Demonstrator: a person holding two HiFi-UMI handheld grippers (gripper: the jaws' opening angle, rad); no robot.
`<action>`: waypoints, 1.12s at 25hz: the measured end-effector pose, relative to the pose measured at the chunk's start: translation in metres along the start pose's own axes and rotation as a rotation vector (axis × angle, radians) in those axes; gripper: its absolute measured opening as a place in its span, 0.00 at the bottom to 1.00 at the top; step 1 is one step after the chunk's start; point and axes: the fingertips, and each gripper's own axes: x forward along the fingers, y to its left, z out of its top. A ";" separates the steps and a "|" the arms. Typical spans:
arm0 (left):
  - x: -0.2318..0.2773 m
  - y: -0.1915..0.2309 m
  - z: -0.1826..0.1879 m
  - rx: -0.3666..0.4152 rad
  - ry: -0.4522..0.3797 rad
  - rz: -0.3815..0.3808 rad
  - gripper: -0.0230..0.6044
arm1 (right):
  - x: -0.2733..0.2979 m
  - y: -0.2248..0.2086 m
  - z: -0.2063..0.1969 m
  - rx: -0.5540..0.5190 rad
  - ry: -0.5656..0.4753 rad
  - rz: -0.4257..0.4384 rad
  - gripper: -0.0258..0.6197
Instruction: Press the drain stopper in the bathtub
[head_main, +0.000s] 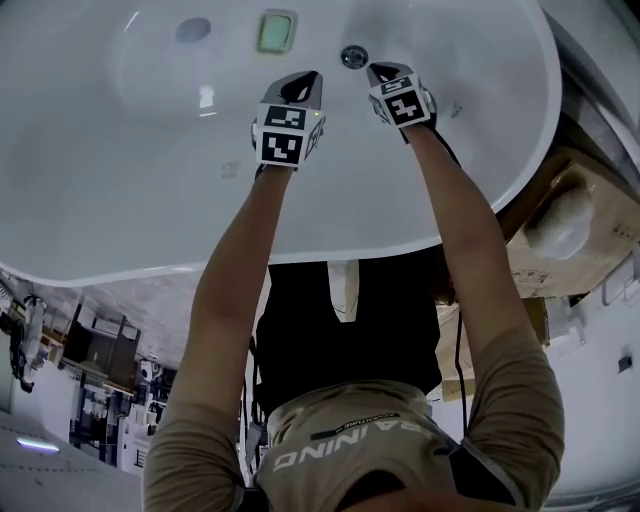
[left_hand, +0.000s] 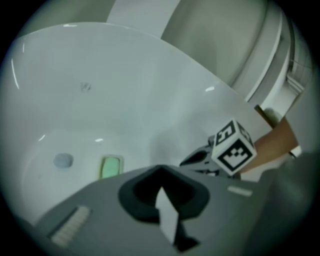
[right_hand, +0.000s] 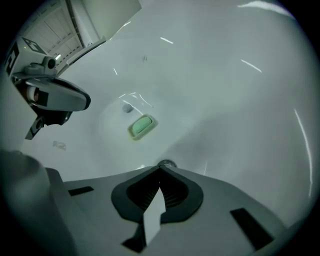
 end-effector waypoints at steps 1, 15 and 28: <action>0.005 0.003 -0.004 -0.003 0.001 0.000 0.04 | 0.010 -0.001 -0.001 -0.007 0.006 0.000 0.05; 0.061 0.046 -0.063 -0.015 0.076 -0.023 0.04 | 0.108 -0.009 -0.024 -0.041 0.139 -0.049 0.05; 0.071 0.063 -0.081 -0.037 0.110 -0.025 0.04 | 0.120 -0.013 -0.020 0.011 0.223 -0.077 0.06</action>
